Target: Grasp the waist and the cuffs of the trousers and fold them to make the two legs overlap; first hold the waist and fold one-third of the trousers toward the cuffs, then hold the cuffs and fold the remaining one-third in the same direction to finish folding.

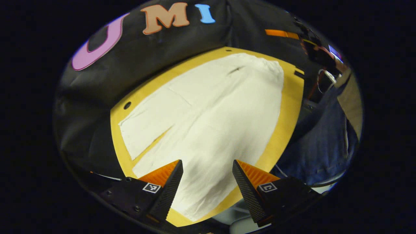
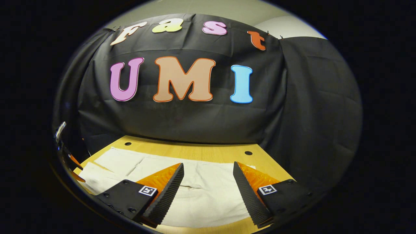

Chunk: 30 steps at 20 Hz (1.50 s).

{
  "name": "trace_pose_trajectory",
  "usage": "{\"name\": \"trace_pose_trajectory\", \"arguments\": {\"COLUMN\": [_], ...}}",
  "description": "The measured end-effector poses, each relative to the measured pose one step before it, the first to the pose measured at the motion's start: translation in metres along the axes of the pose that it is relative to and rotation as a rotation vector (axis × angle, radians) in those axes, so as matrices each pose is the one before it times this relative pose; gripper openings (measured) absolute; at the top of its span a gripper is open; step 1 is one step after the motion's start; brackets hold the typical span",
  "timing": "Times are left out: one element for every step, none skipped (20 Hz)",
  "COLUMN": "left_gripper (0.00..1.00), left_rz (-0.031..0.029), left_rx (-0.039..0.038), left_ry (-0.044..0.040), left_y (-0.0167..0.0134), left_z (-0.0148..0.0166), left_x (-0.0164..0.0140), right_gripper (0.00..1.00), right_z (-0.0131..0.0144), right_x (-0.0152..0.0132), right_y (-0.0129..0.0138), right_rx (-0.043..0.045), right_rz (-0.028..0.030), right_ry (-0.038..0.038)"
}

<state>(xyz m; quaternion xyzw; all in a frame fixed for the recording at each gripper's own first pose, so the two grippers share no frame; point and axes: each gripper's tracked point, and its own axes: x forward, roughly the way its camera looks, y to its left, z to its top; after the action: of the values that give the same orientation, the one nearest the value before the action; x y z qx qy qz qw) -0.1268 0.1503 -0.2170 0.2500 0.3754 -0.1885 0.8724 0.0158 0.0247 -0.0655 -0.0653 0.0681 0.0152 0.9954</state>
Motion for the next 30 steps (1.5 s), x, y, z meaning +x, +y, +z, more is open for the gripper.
{"name": "trace_pose_trajectory", "arguments": {"left_gripper": [0.93,0.93,0.93,0.93,0.93,0.93,0.92,0.92,0.92,0.92,0.92,0.92,0.92,0.92,0.92,0.92,0.91,0.89,0.9,0.9,0.9,0.88,0.87,0.78,0.75,0.66,0.61,0.46,0.39,0.18], "left_rz": [-0.01683,-0.0112,-0.01935,-0.02292,-0.02503,-0.0185,-0.01107,-0.00994,-0.01118,-0.01046,-0.01102,-0.00938,-0.00734,-0.00403,-0.00477,-0.01662,-0.0016,-0.00549,-0.00991,-0.00549,-0.00318,-0.00234,0.00172,-0.00074,0.00056,0.00235,0.00475,0.00589,0.01115,0.01033], "left_rx": [0.05019,0.0454,0.02637,0.01239,0.0044,0.00645,0.01079,0.01335,0.01006,0.0053,0.00548,0.00852,0.01317,0.01369,0.00912,-0.00329,-0.00409,0.00063,0.00279,0.00874,0.00572,0.00704,0.00917,0.00545,0.00061,-0.00368,-0.00743,-0.0076,-0.00742,-0.01548], "left_ry": [0.05171,0.0422,0.03592,0.02607,0.02413,0.02326,0.0182,0.01585,0.01593,0.01138,0.01306,0.01148,0.00737,0.0102,0.00983,0.00839,0.0007,0.006,0.00812,0.00597,0.01415,0.01868,0.00812,0.00754,0.0103,0.00103,0.00367,-0.00178,-0.00028,-0.00052], "left_y": [0.00116,0.00198,-0.00114,-0.00058,-0.00089,0.0008,0.00241,0.00205,-0.0008,-0.00217,-0.00273,-0.00196,-0.00147,-0.00008,-0.00039,-0.00239,0.00001,-0.0003,-0.00115,0.00039,0.00059,0.00074,0.00138,0.00189,0.00254,0.00341,0.00367,0.00296,0.00454,0.00256], "left_z": [-0.01568,-0.01492,-0.01162,-0.0088,-0.00747,-0.00851,-0.00588,-0.00396,-0.00337,-0.00259,-0.00014,-0.00256,-0.00101,-0.00216,-0.00094,-0.00055,0.00149,0.00039,-0.00069,-0.00054,0.00018,-0.00211,0.00065,0.00084,-0.00099,0.00177,0.0014,0.00043,0.00056,0.00144], "left_x": [0.00094,0.00256,0.00355,0.0025,0.00389,0.00474,0.00517,0.00361,0.00486,0.00333,0.00279,0.00217,0.00199,0.00265,0.00294,0.00098,0.00003,-0.00033,-0.00031,0.00069,0.00043,0.00141,-0.00199,0.00246,0.00005,0.00078,0.00022,0.00002,-0.00037,0.00119], "right_gripper": [0.97,0.97,0.98,0.98,0.97,0.97,0.97,0.97,0.98,0.97,0.97,0.97,0.97,0.97,0.97,0.97,0.97,0.98,0.98,0.98,0.98,0.97,0.98,0.98,0.98,0.98,0.99,0.98,0.99,0.98], "right_z": [-0.00255,-0.001,-0.00115,-0.00074,-0.00396,-0.00199,-0.0025,-0.00142,-0.00306,-0.00123,-0.00186,-0.0015,-0.00332,-0.00017,-0.00101,-0.00013,-0.0014,-0.00042,-0.00203,-0.00172,-0.00314,-0.00055,-0.00073,-0.00008,-0.00259,-0.00008,-0.00416,-0.00372,-0.00424,-0.00402], "right_x": [0.00036,0.00066,0.00042,0.0009,0.00061,0.00088,0.00151,0.001,0.00232,0.00163,0.00146,0.00162,0.00176,0.00125,0.00167,0.00082,0.00102,0.00076,0.00099,0.0018,0.00163,0.00128,0.00203,0.00092,0.00103,0.00098,0.00084,0.00045,0.00102,0.00236], "right_y": [0.00006,0.0008,0.0002,-0.00091,-0.00056,-0.00063,-0.00045,-0.00028,-0.00047,-0.00002,-0.00008,0.00014,-0.00035,-0.0002,0.00038,0.00001,-0.00015,0.0004,0.00193,0.00184,0.00091,0.00145,0.00234,0.00223,0.00126,0.00212,0.00331,0.0021,0.00186,0.00295], "right_rx": [-0.00371,-0.00452,-0.00822,-0.00903,-0.00818,-0.00546,-0.00418,-0.00241,-0.00188,-0.00181,-0.00246,-0.00205,-0.00233,-0.00433,-0.00645,-0.00733,-0.00527,-0.00183,0.00064,-0.00155,-0.00459,-0.00638,-0.00669,-0.00847,-0.01034,-0.01243,-0.01478,-0.01709,-0.01938,-0.01575], "right_rz": [-0.00285,-0.00073,-0.00381,-0.00342,-0.00374,-0.00242,-0.00142,-0.00088,-0.00003,-0.00194,-0.00019,0.00025,-0.00031,-0.00017,-0.00074,-0.0006,0.00035,0.00326,0.00543,0.0109,0.0098,0.01221,0.01499,0.01735,0.01899,0.02143,0.02032,0.02253,0.02049,0.02601], "right_ry": [0.0096,0.0049,0.00331,0.00768,0.00769,0.007,0.00696,0.0062,0.00688,0.00643,0.00655,0.00792,0.00428,0.00398,0.00461,0.00254,0.00213,0.00158,0.00409,0.00836,0.00388,0.00367,0.00798,0.0077,0.00647,0.00654,0.0054,0.00531,0.00571,0.01179]}}
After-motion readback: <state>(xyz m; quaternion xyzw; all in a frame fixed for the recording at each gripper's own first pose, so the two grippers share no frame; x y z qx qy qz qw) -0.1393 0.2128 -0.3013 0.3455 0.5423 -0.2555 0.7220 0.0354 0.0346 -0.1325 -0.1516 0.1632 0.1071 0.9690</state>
